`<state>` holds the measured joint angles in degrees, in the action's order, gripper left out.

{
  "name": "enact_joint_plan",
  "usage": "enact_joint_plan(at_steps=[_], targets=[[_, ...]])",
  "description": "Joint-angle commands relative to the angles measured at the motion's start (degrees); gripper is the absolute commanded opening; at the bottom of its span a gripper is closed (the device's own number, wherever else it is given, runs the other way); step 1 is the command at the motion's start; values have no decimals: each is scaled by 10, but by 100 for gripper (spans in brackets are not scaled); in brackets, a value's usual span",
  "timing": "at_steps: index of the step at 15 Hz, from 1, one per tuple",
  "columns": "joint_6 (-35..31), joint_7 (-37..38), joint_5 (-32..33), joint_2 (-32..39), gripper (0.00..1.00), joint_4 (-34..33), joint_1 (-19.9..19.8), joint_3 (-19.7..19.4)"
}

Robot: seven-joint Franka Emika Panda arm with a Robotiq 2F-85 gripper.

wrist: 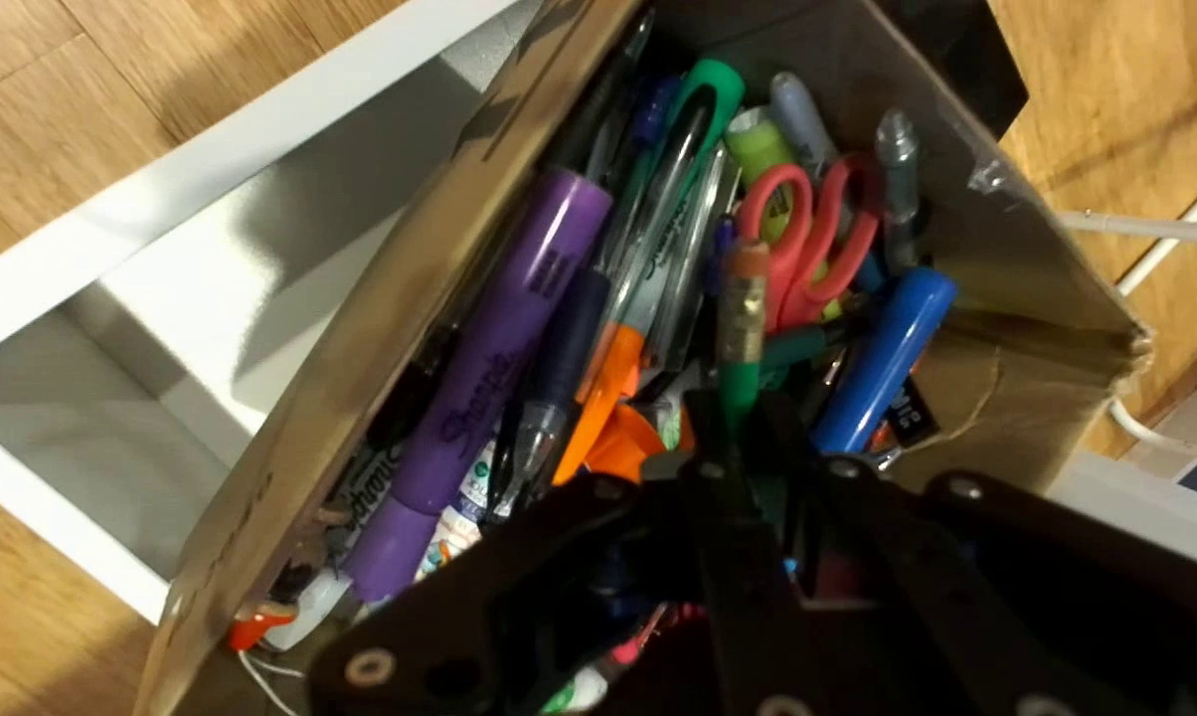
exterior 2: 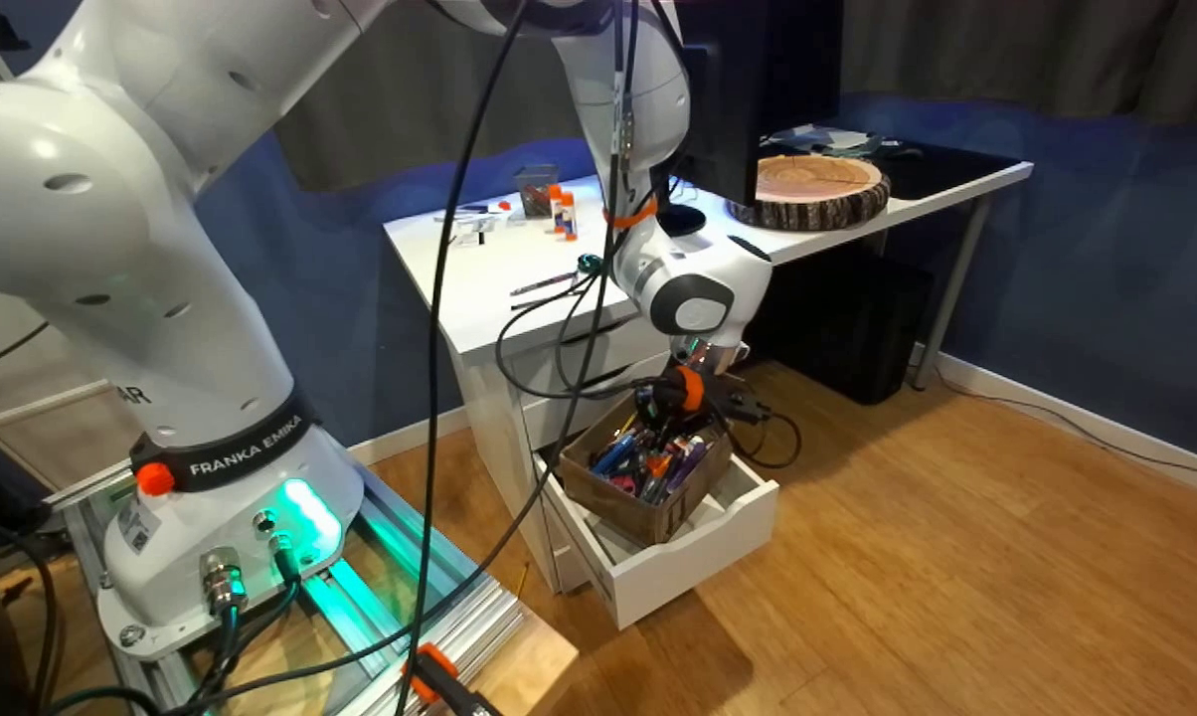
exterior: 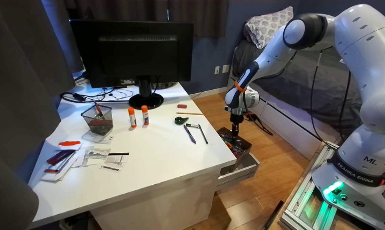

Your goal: Put the pencils inside the box

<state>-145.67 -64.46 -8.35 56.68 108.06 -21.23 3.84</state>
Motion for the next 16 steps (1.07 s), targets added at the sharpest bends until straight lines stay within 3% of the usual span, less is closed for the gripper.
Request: enact_joint_plan(at_steps=[1, 2, 3, 5, 13, 16], targets=[[31, 34, 30, 33, 3, -52, 19, -5], [36, 40, 33, 36, 3, -60, 23, -5], [41, 46, 35, 39, 36, -65, 27, -6], [42, 54, 40, 31, 42, -65, 30, -7], [18, 69, 7, -119, 99, 42, -2, 13], [-19, 76, 1, -196, 100, 105, -4, 20]])
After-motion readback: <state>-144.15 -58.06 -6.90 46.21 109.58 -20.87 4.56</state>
